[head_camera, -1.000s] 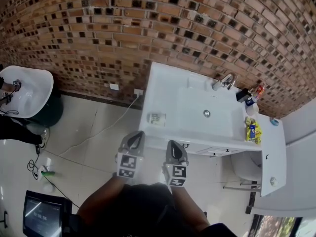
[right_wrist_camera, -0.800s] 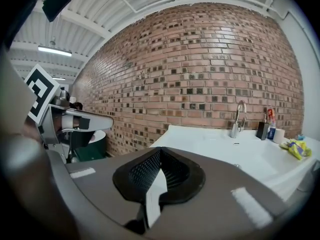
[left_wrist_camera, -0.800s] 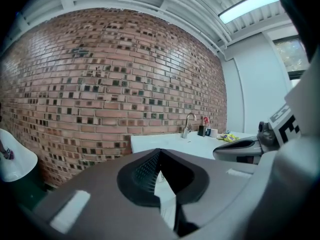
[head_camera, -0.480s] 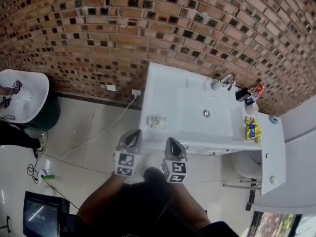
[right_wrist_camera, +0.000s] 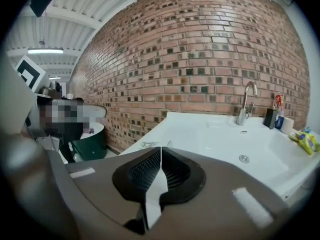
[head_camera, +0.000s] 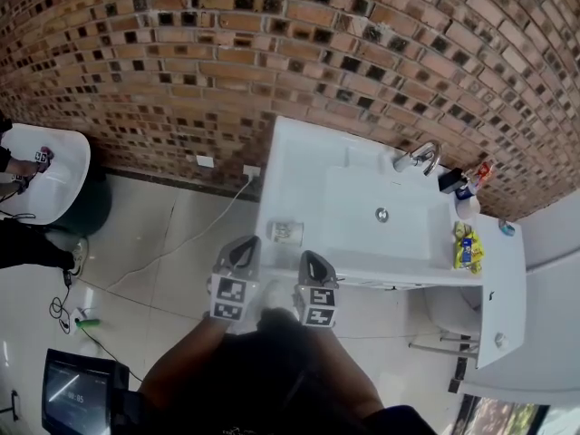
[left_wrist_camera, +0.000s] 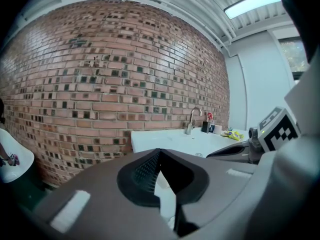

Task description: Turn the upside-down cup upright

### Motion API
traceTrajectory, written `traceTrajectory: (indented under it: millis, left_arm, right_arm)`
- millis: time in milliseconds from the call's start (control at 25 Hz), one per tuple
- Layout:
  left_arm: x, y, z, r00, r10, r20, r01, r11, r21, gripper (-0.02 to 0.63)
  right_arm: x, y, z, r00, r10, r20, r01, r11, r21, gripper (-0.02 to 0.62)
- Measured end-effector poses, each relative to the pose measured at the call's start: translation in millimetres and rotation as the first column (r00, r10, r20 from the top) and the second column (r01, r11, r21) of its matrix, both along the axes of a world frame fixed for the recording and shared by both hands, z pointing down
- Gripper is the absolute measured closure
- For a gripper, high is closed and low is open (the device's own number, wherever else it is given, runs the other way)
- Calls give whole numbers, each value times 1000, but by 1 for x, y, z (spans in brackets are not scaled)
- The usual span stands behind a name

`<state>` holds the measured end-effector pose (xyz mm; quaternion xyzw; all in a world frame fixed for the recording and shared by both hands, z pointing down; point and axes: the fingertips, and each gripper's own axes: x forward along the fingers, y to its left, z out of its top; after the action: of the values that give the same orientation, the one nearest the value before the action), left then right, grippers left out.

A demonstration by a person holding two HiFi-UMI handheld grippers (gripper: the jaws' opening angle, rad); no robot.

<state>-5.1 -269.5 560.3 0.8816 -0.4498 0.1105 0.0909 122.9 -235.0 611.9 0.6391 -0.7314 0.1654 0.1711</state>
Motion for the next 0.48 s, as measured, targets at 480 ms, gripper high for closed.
traceTrajectory:
  millis: [480]
  left_arm:
    - [9, -17, 9, 1000, -1, 8, 1, 1000, -26, 612]
  right_arm:
    - [5, -29, 22, 999, -35, -19, 33, 995, -99, 537]
